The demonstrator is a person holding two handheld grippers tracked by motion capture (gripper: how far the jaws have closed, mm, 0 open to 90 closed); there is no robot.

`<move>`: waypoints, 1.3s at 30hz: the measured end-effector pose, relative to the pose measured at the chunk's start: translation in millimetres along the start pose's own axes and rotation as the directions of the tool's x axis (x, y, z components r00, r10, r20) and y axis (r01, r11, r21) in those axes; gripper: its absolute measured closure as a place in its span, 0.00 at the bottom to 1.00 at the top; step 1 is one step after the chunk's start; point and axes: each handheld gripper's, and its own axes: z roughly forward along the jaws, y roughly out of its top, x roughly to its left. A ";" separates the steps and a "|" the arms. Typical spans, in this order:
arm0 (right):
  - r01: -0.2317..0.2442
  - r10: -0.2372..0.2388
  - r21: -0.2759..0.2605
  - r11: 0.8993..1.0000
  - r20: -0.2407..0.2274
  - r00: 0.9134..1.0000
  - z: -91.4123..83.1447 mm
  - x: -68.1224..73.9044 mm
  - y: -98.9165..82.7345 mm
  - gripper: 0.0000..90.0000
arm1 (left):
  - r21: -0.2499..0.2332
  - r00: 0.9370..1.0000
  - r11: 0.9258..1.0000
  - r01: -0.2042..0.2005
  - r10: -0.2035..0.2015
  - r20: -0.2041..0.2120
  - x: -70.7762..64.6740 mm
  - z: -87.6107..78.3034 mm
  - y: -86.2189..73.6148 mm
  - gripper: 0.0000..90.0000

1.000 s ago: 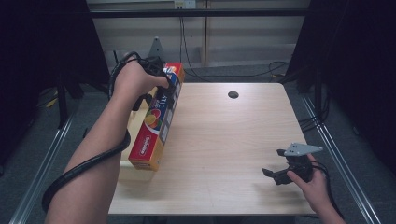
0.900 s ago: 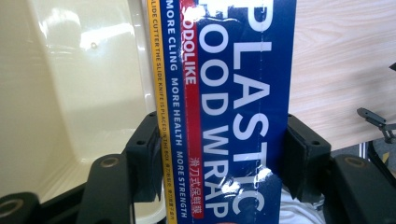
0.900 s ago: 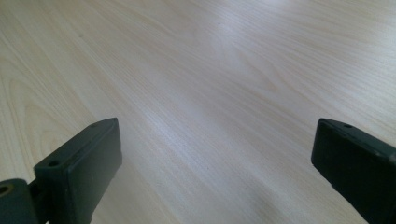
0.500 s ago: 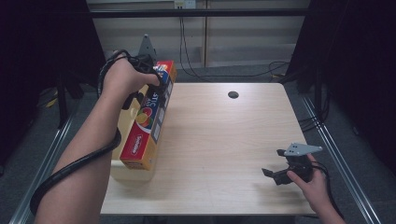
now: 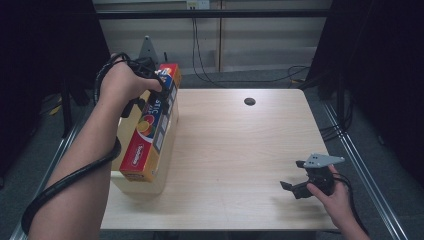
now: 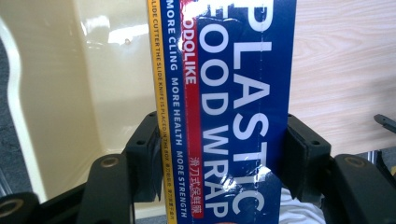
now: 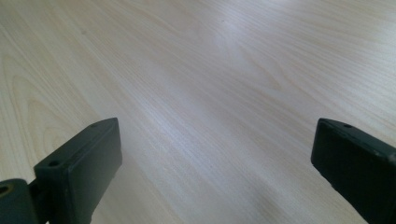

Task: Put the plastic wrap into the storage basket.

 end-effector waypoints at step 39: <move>0.003 -0.003 -0.002 1.000 0.001 1.000 0.2 0.0 -0.1 0.02 | 0.014 0.999 0.999 0.047 -0.047 -0.023 33.9 14.4 -7.9 0.45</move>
